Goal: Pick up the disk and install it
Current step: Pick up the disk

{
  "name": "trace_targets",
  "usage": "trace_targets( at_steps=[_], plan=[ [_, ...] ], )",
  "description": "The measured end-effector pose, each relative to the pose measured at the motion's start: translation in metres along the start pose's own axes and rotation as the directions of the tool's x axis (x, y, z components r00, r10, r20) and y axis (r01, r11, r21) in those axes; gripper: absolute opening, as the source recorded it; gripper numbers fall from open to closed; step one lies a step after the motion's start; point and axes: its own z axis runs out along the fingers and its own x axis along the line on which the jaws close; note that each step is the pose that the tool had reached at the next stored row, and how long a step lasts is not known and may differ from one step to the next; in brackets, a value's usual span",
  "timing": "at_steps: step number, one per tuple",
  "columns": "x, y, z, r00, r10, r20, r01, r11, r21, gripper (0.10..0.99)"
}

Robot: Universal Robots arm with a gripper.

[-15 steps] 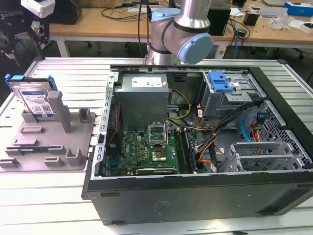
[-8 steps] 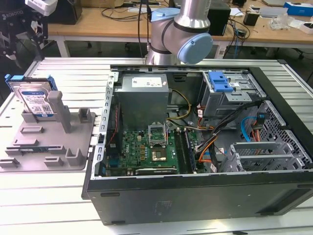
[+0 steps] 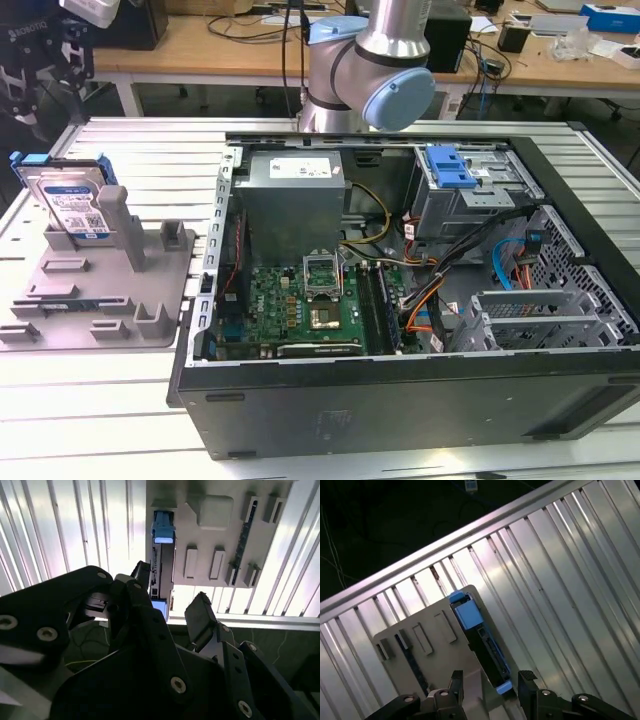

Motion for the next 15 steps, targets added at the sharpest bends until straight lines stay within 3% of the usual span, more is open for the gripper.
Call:
trace_targets(
  at_steps=[4,8,12,15],
  plan=[
    [0.0000,0.0000,0.0005,0.9968,-0.079,-0.0035,0.079,0.9968,0.001,0.557],
    [0.0000,0.0000,0.0011,0.9869,-0.161,-0.0071,0.161,0.9870,0.001,0.557],
    [0.0000,-0.0001,0.0017,0.9713,-0.238,-0.0105,0.238,0.9713,0.001,0.557],
    [-0.0001,-0.0001,0.0025,0.9559,-0.294,-0.0130,0.294,0.9559,0.002,0.557]
  ],
)
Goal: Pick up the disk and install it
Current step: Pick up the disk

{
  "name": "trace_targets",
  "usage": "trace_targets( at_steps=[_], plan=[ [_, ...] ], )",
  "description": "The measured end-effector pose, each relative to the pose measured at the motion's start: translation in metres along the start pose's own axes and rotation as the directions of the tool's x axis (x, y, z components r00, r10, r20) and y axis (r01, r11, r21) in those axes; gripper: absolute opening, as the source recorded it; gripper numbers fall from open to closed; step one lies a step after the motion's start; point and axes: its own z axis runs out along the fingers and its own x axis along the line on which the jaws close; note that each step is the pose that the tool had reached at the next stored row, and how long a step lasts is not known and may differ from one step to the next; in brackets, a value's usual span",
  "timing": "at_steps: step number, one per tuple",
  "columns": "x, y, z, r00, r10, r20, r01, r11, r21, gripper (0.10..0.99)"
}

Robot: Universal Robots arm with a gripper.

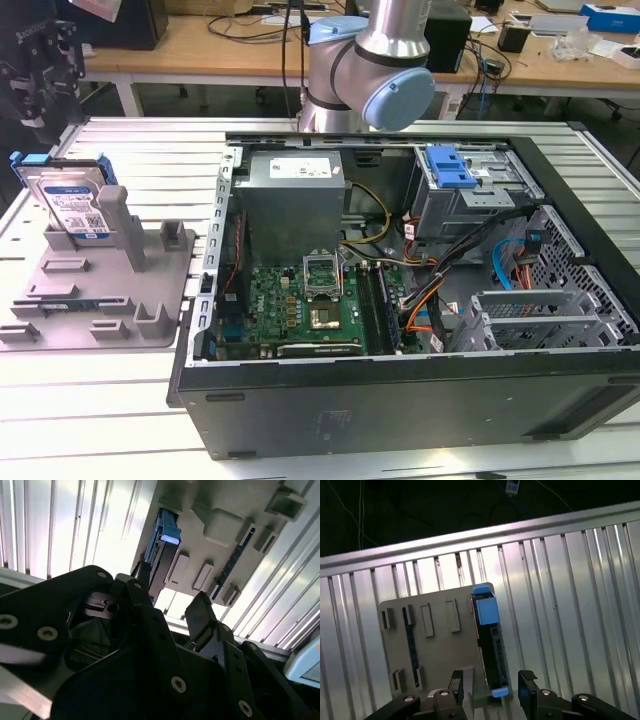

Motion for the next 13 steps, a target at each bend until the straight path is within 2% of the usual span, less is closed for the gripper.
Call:
trace_targets(
  at_steps=[1,2,8,10,13],
  plan=[
    [0.0000,0.0000,0.0006,0.9996,-0.028,-0.0010,0.028,0.9996,0.001,0.557],
    [0.0000,0.0000,0.0023,0.9954,-0.095,-0.0033,0.095,0.9954,0.008,0.557],
    [-0.0001,0.0002,0.0026,0.9935,-0.114,-0.0040,0.114,0.9934,0.010,0.557],
    [0.0000,0.0060,0.0044,0.9934,-0.114,-0.0037,0.114,0.9933,0.016,0.557],
    [-0.0011,0.0131,0.0067,0.9935,-0.114,-0.0034,0.114,0.9932,0.020,0.557]
  ],
)
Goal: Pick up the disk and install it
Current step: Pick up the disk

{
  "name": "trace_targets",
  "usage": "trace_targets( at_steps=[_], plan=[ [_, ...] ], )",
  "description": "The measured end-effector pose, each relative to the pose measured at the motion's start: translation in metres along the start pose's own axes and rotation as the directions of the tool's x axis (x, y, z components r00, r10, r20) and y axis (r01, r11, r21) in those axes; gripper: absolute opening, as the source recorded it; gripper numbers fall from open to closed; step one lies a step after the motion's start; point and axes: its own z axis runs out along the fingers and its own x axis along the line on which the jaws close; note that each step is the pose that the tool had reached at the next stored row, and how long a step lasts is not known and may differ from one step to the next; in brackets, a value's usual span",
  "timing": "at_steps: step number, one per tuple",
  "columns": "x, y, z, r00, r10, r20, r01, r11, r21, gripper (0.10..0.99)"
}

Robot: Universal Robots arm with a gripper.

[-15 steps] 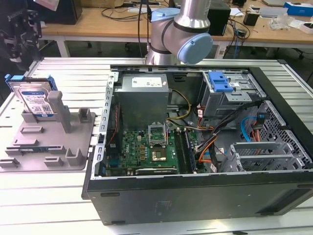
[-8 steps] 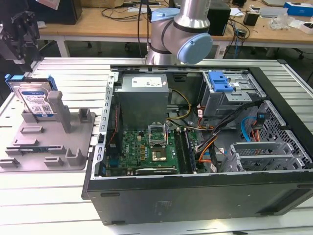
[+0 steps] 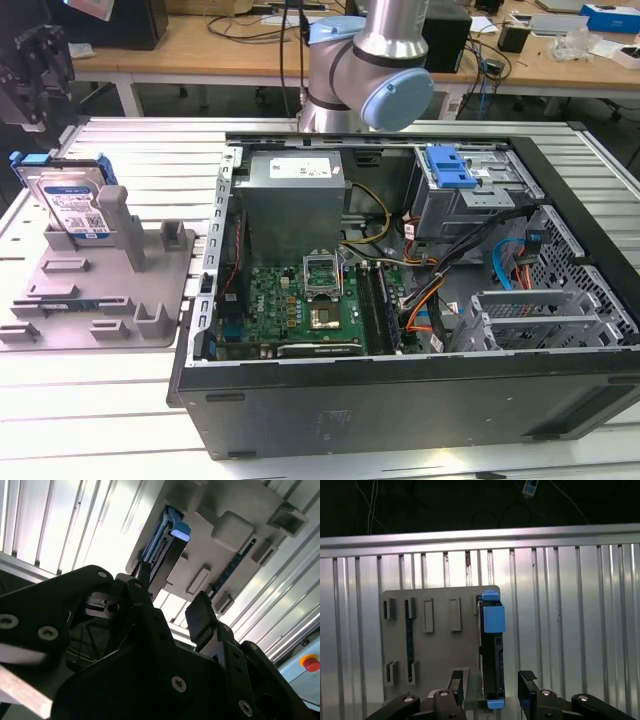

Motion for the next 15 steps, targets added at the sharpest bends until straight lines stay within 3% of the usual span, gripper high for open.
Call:
trace_targets(
  at_steps=[10,15],
  plan=[
    [-0.0054,0.0272,0.0056,1.0000,-0.006,-0.0002,0.006,1.0000,0.001,0.557],
    [-0.0052,0.0321,0.0103,1.0000,-0.008,-0.0002,0.008,1.0000,0.001,0.557]
  ],
)
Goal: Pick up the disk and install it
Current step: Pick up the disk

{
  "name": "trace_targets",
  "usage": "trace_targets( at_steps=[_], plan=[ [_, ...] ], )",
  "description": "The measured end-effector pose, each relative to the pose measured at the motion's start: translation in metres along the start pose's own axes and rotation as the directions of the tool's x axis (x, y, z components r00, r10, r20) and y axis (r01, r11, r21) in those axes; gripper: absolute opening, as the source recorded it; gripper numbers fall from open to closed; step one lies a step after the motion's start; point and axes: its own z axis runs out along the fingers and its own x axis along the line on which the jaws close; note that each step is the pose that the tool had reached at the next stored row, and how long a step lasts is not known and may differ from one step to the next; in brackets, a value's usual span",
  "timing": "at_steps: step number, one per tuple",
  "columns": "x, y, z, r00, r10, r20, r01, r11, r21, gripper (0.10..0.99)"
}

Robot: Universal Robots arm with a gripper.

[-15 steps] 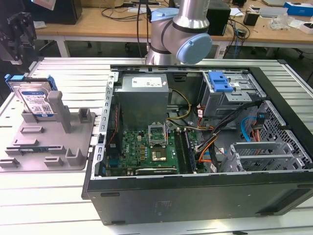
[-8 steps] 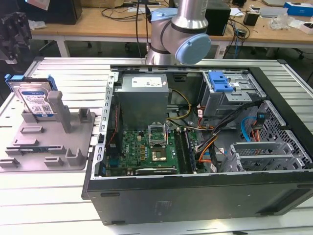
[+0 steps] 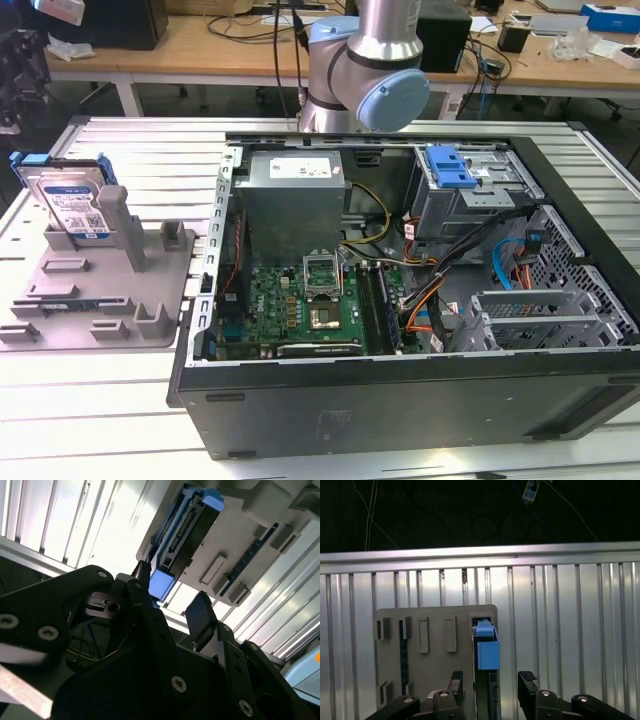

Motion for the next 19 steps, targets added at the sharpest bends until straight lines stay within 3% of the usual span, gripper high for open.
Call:
trace_targets(
  at_steps=[3,19],
  plan=[
    [0.0000,0.0021,0.0052,1.0000,-0.001,0.0003,0.001,1.0000,0.000,0.557],
    [0.0001,0.0067,0.0183,0.9998,-0.018,0.0001,0.018,0.9998,0.000,0.557]
  ],
)
